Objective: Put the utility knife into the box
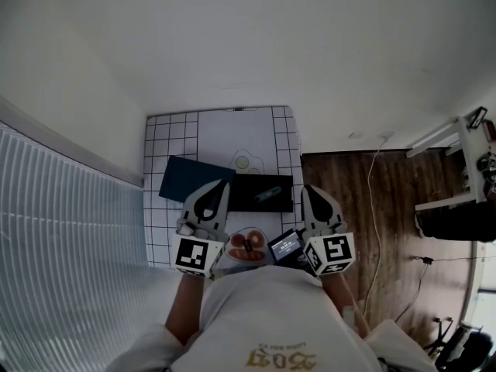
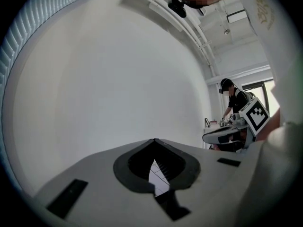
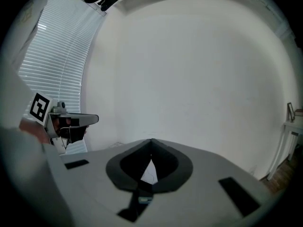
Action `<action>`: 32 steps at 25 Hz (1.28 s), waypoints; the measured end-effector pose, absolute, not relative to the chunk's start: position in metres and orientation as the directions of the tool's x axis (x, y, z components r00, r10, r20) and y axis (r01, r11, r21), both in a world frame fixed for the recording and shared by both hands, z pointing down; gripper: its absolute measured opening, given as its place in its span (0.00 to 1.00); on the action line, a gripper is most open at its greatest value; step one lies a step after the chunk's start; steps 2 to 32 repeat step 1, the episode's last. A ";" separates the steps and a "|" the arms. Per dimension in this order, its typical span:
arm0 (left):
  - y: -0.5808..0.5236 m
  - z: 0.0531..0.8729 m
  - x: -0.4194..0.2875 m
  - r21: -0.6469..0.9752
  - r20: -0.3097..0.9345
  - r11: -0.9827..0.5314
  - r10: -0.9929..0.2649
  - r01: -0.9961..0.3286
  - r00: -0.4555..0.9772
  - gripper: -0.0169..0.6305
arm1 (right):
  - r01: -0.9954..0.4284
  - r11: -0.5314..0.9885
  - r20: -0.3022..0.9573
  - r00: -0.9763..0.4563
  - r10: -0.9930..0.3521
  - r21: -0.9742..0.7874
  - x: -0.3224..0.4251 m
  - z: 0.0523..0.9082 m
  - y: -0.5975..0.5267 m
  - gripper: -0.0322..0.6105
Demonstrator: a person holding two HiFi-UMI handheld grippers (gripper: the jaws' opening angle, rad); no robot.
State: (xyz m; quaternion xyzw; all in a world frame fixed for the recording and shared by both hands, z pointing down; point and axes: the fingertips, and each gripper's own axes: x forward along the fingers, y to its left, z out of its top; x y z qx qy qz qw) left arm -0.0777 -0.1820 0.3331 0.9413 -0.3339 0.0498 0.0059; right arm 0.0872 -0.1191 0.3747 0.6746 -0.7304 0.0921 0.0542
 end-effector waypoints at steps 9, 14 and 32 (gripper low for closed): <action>-0.183 0.333 -0.079 -0.021 0.097 -0.776 -0.629 -0.630 0.771 0.04 | -0.995 0.076 0.204 -0.087 -0.975 -0.062 0.086 0.375 -0.120 0.06; -0.183 0.333 -0.079 -0.021 0.097 -0.776 -0.629 -0.630 0.771 0.04 | -0.995 0.076 0.204 -0.087 -0.975 -0.062 0.086 0.375 -0.120 0.06; -0.183 0.333 -0.079 -0.021 0.097 -0.776 -0.629 -0.630 0.771 0.04 | -0.995 0.076 0.204 -0.087 -0.975 -0.062 0.086 0.375 -0.120 0.06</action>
